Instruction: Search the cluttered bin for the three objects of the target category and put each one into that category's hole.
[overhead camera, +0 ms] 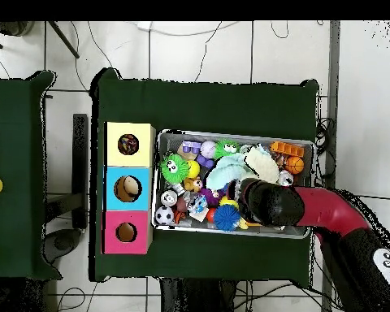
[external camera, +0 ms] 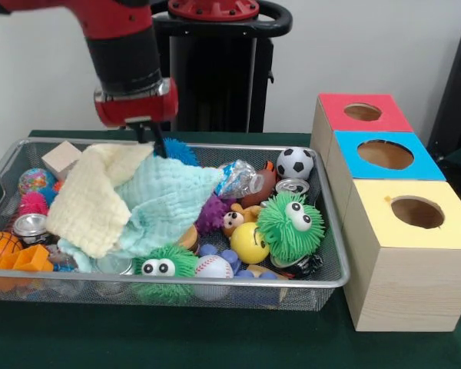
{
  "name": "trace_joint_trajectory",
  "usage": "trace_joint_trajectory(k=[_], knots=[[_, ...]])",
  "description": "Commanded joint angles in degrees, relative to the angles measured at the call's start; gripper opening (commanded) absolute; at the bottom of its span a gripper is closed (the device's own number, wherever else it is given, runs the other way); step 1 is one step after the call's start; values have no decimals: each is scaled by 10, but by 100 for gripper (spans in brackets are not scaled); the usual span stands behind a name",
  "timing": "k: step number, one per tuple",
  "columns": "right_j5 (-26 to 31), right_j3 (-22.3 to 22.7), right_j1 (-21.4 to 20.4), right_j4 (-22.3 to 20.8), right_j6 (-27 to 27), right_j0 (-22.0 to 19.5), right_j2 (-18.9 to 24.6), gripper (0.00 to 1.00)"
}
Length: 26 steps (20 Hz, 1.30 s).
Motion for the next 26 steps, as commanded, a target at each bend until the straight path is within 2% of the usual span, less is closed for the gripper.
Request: trace_joint_trajectory(k=[1, 14, 21, 26], knots=[[125, 28, -169, 104, 33, 36, 27, 0], [181, 18, -227, 159, 37, 85, -13, 0], [215, 39, -283, 196, 78, 129, -38, 0], [207, 55, -299, 209, 88, 154, -63, 0]])
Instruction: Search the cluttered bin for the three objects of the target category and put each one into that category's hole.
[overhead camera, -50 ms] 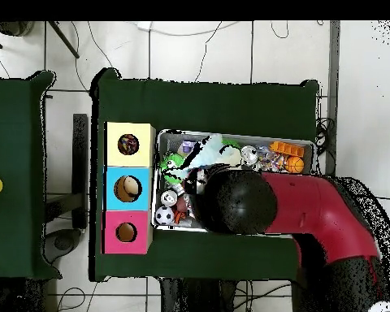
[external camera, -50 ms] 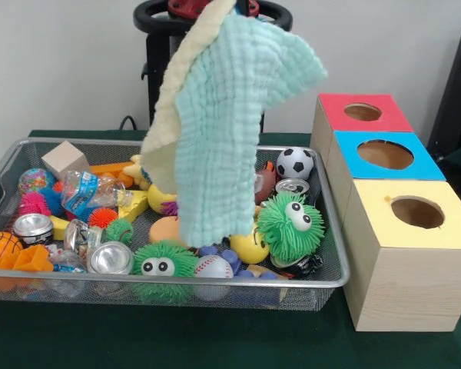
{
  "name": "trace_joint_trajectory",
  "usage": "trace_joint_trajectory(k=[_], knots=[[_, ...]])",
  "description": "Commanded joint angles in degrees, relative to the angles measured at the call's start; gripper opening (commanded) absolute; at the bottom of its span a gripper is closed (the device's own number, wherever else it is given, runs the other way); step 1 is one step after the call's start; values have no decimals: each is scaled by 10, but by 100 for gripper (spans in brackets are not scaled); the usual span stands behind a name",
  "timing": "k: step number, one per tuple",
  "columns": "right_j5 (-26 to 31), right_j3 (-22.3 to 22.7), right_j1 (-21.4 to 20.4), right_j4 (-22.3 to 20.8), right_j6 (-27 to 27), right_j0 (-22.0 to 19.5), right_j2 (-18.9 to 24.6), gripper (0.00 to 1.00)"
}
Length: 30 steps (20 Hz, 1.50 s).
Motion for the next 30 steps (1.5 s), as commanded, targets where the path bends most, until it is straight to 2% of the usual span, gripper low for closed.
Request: trace_joint_trajectory(k=[1, 5, 13, 17, 23, 24, 27, 28, 30], knots=[[47, 52, -46, 35, 87, 24, -44, 0], [8, 91, -52, 49, 86, 33, -59, 0], [-27, 158, -99, 80, 96, 69, -98, 0], [-57, 189, -109, 90, 97, 86, -115, 0], [-83, 199, -105, 87, 89, 98, -133, 0], [-100, 203, -105, 92, 95, 103, -142, 100], [-121, 207, -108, 89, 112, 108, -150, 100], [-109, 204, -106, 87, 111, 110, -153, 100], [-107, 204, -97, 94, 83, 106, -145, 100]])
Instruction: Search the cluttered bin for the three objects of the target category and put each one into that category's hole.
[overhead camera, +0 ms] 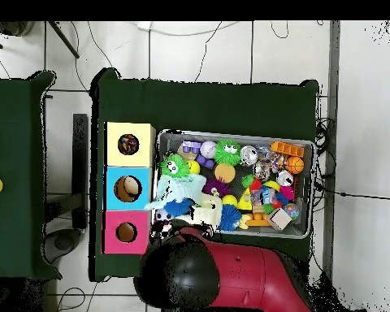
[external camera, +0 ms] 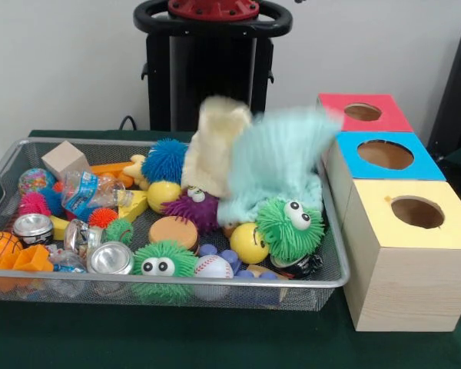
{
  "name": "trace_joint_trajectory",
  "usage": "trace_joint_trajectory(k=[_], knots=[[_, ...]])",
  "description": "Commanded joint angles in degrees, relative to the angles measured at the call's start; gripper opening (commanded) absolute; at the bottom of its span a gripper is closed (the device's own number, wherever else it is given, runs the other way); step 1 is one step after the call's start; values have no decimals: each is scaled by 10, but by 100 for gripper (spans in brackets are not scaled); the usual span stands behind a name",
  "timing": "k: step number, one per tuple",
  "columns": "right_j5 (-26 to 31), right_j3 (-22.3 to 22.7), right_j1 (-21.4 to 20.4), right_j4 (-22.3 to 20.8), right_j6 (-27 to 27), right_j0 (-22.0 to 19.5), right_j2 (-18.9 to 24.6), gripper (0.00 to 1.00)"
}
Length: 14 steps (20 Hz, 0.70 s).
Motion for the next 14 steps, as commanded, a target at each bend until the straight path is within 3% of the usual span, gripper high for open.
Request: trace_joint_trajectory(k=[1, 14], knots=[[-50, 36, 12, 25, 81, 0, -29, 100], [-72, 29, 36, 8, 49, -15, -38, 100]])
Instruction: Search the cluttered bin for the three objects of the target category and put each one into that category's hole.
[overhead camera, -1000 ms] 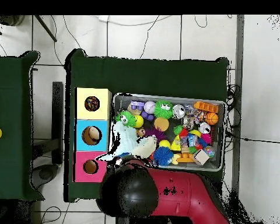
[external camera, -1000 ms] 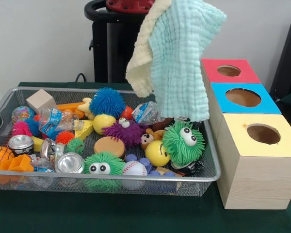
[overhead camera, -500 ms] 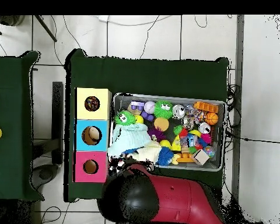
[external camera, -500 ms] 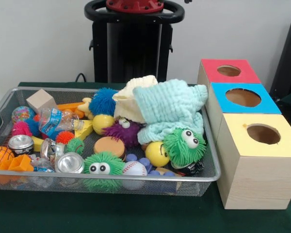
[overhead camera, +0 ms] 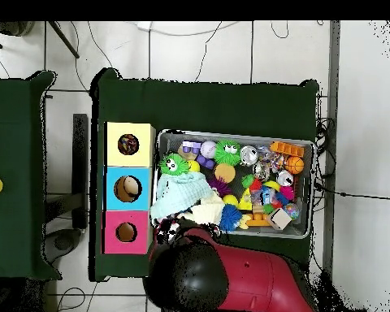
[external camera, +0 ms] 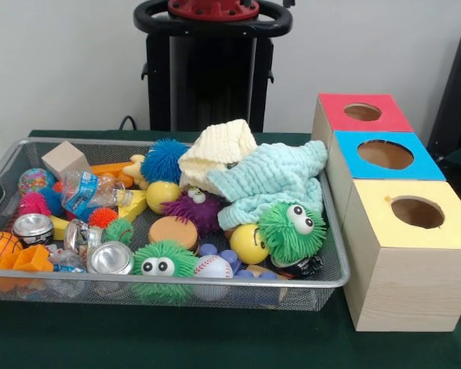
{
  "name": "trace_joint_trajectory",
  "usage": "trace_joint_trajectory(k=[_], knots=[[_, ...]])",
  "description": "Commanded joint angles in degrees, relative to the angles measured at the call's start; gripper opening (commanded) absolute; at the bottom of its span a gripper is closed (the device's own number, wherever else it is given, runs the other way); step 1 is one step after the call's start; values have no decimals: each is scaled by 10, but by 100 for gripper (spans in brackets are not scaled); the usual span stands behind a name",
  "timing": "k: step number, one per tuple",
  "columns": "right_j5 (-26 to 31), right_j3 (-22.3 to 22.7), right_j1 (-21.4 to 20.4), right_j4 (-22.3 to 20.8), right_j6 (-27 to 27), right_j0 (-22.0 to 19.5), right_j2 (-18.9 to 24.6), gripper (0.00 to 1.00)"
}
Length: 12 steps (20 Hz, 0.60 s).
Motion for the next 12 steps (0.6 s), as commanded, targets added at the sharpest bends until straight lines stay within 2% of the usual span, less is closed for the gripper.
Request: trace_joint_trajectory(k=[1, 4, 7, 12], knots=[[-60, 22, 38, -3, 43, -21, -15, 100], [-82, 16, 62, -15, 9, -55, -9, 100], [-76, -6, 99, -24, -59, -111, 16, 100], [-86, -27, 145, -56, -101, -176, 44, 100]])
